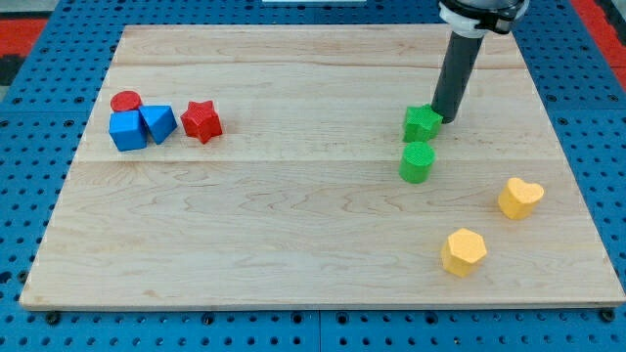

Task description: Push the yellow heart to the bottom right side of the green circle

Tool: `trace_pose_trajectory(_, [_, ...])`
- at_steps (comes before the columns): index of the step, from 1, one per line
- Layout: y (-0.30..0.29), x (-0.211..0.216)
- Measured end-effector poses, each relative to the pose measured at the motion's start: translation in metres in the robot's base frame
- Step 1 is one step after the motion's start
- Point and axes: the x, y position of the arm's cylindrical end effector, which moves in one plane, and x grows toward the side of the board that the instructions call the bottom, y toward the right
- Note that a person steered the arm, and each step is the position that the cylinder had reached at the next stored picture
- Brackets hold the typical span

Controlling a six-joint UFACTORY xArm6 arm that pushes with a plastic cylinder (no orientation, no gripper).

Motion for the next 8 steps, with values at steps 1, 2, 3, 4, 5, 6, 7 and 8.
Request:
trace_pose_trajectory(1, [0.051, -0.005])
trace_pose_trajectory(2, [0.166, 0.036])
trace_pose_trajectory(3, [0.153, 0.078])
trace_pose_trajectory(4, [0.12, 0.103])
trace_pose_trajectory(5, [0.109, 0.121])
trace_pose_trajectory(6, [0.083, 0.128])
trace_pose_trajectory(7, [0.084, 0.13])
trace_pose_trajectory(8, [0.09, 0.147])
